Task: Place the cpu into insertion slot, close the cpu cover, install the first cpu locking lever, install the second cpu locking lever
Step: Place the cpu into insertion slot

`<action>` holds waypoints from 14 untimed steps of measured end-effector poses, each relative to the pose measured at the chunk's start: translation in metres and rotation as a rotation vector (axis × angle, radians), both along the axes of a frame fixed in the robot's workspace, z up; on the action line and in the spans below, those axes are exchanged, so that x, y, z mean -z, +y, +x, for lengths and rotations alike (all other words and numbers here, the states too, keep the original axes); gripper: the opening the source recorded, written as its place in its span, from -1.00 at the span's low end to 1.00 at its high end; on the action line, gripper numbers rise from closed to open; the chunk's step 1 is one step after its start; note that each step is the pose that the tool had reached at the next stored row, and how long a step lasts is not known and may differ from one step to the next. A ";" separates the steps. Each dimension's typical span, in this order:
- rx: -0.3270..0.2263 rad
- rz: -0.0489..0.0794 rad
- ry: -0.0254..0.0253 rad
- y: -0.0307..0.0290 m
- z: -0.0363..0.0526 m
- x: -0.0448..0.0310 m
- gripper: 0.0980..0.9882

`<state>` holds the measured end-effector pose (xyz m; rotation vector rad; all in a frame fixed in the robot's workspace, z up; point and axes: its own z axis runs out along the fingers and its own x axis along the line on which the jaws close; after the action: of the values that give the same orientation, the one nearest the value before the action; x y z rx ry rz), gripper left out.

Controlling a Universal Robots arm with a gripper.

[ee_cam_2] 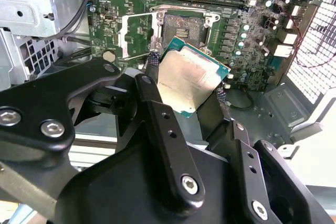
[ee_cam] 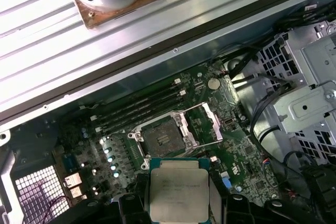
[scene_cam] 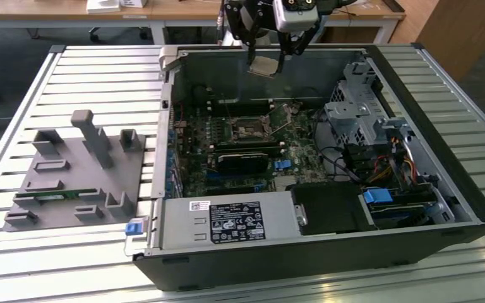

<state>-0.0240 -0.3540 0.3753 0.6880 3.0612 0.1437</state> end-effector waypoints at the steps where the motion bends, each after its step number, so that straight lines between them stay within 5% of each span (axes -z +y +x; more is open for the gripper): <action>1: 0.002 0.000 0.0001 0.0000 0.0000 0.0000 0.00; 14: 0.037 0.000 0.0000 0.0000 0.0000 0.0000 0.00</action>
<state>-0.0240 -0.3540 0.3753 0.7445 3.0462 0.1435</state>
